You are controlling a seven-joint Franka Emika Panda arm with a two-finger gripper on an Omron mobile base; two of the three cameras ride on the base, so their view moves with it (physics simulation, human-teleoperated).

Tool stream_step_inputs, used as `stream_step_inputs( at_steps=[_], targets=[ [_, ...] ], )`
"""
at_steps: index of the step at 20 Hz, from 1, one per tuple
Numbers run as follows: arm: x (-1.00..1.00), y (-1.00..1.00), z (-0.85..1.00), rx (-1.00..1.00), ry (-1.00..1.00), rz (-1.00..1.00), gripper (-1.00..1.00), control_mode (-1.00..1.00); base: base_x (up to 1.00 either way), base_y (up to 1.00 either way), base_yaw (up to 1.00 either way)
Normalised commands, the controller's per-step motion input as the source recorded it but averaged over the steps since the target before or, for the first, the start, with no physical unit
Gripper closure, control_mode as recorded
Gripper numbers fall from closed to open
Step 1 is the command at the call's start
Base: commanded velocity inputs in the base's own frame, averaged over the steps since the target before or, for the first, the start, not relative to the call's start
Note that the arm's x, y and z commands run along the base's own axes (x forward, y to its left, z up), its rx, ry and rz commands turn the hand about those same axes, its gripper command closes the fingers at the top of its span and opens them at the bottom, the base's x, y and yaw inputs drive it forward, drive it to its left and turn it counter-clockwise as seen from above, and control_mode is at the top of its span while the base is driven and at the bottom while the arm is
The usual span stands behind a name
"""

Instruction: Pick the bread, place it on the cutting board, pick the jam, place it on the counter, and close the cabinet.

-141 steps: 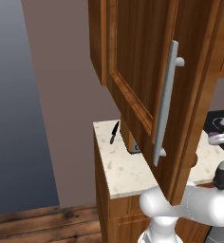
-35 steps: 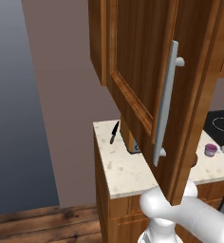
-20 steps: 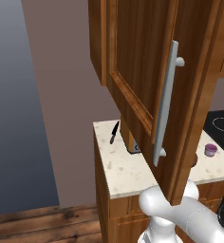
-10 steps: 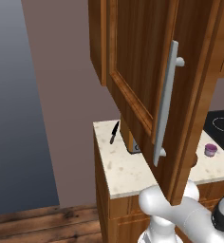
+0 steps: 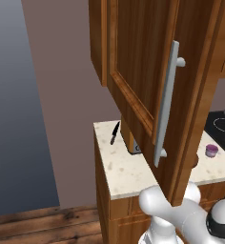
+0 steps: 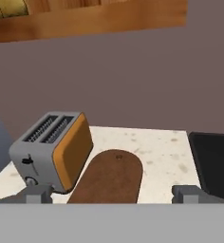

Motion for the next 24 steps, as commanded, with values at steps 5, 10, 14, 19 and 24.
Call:
stream_step_inputs(
  at_steps=[5,10,14,19,24],
  targets=[
    [-0.08,0.4,0.21,0.0,0.0,0.0,-1.0,-1.0,0.0,0.0,0.0],
    [-0.16,0.34,0.03,0.0,0.0,0.01,-1.0,-1.0,0.0,0.0,0.0],
    [-0.27,0.4,0.05,0.0,0.0,0.01,-1.0,-1.0,0.0,0.0,0.0],
    [-0.2,0.47,0.09,0.0,0.0,0.0,-1.0,-1.0,0.0,0.0,0.0],
    [-0.16,0.54,0.11,0.0,0.0,0.0,-1.0,-1.0,0.0,0.0,0.0]
  ],
)
